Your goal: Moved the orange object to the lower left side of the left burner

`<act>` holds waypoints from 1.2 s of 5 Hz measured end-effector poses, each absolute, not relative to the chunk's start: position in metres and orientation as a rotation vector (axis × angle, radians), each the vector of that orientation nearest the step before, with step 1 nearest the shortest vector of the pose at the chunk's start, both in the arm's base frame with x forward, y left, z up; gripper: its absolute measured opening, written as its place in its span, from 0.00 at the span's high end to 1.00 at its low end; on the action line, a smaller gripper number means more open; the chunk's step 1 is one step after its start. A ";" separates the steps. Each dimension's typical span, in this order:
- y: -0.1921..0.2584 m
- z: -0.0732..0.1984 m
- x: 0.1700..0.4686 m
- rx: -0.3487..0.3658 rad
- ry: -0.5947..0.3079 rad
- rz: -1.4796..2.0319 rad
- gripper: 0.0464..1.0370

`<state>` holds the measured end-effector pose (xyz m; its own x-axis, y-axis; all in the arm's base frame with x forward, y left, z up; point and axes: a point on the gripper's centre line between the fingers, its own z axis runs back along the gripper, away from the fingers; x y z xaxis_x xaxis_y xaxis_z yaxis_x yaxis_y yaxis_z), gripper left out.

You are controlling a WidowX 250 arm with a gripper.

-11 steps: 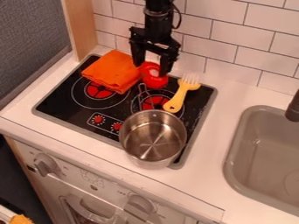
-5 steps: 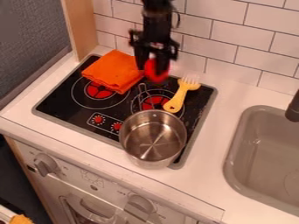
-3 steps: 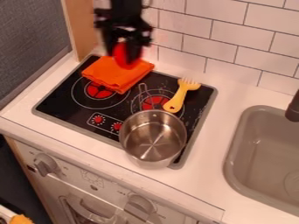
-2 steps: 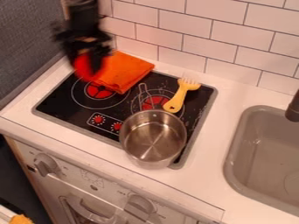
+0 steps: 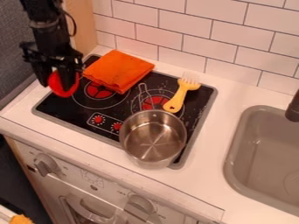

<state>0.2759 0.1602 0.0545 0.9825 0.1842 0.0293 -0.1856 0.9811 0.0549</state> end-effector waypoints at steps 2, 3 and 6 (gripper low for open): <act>0.168 0.023 0.274 0.074 0.048 0.180 0.35; 0.168 0.023 0.272 0.058 0.046 0.174 0.08; 0.159 0.080 0.276 0.020 -0.088 0.104 0.04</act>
